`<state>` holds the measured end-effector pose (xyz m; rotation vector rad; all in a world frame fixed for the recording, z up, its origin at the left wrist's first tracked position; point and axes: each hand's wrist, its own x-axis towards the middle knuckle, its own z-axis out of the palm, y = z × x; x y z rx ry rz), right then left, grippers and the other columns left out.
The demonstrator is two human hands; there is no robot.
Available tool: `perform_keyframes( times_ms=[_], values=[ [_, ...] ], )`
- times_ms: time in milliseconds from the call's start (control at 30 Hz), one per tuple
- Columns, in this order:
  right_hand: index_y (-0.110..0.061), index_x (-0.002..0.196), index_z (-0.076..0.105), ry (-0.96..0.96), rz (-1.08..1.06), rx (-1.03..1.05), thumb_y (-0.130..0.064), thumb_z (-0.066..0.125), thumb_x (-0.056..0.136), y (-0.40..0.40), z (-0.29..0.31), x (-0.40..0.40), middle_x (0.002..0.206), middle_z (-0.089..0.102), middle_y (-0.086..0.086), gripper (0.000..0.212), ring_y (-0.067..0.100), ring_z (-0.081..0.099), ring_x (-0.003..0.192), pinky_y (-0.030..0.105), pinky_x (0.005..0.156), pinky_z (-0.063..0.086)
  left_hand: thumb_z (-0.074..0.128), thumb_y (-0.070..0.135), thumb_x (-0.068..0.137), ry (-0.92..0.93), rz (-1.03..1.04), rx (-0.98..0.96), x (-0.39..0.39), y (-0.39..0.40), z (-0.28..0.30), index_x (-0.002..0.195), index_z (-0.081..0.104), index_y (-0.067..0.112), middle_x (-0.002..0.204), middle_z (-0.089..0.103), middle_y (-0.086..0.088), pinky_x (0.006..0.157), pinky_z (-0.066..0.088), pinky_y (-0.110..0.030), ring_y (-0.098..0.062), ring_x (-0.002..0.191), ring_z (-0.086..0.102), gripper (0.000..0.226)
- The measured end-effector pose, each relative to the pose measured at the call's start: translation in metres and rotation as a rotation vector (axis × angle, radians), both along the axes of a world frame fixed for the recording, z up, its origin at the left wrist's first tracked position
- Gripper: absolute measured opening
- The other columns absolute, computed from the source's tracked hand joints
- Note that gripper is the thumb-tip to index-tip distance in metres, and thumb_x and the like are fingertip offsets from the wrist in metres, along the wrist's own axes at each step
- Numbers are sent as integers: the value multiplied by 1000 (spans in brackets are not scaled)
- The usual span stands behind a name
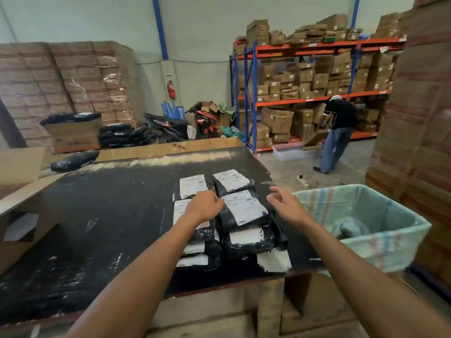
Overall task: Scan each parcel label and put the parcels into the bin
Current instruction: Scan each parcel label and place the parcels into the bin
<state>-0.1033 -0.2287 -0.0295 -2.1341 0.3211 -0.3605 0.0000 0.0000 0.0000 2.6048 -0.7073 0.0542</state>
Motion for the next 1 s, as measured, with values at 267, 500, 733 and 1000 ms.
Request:
perform_keyframes(
  times_ms=[267, 500, 733, 1000],
  values=[
    [-8, 147, 45, 421, 6, -8, -41, 48, 104, -49, -77, 20, 144, 56, 14, 55, 32, 52, 133, 36, 109, 41, 26, 59, 104, 232, 133, 510, 15, -64, -13, 151, 42, 7, 161, 37, -15, 118, 34, -49, -38, 145, 38, 72],
    [-7, 113, 64, 467, 70, 218, -49, 53, 100, -75, -117, 62, 97, 65, 10, 45, 26, 61, 91, 34, 79, 43, 40, 63, 100, 384, 362, 382, 35, -100, -27, 157, 0, -9, 169, 4, -22, 120, 30, -49, -43, 151, 24, 100],
    [-9, 107, 66, 452, 149, 491, -39, 60, 96, -78, -135, 83, 90, 69, 9, 32, 26, 65, 86, 43, 92, 54, 87, 52, 71, 440, 537, -137, 22, -102, -32, 147, 38, -4, 153, 46, -18, 103, 44, -43, -36, 135, 49, 106],
    [-9, 92, 62, 494, 188, 835, -12, 53, 100, -102, -132, 74, 74, 55, 7, 12, 18, 50, 58, 26, 50, 45, 91, 24, 71, 731, 607, -627, -1, -113, -48, 102, 70, 9, 123, 71, -9, 81, 50, -29, -21, 92, 67, 41]
  ],
)
